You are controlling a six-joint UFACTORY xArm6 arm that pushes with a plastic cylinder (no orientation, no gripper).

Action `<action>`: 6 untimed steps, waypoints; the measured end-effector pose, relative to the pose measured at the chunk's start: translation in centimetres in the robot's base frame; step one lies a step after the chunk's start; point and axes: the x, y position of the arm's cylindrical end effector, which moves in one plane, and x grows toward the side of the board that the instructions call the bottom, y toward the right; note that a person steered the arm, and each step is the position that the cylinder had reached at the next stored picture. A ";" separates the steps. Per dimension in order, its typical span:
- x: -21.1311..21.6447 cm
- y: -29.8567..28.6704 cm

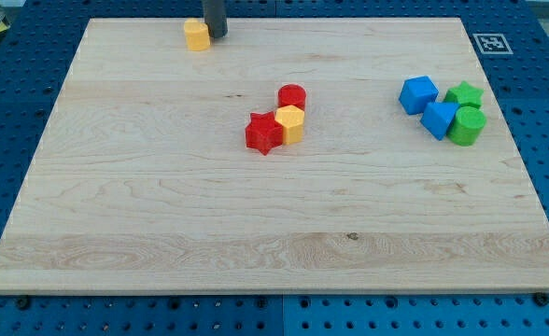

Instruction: Push the heart to the top left of the board

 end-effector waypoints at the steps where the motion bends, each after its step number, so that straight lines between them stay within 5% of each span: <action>1: 0.0 -0.1; 5: -0.3 -5.5; 6: -0.1 -3.1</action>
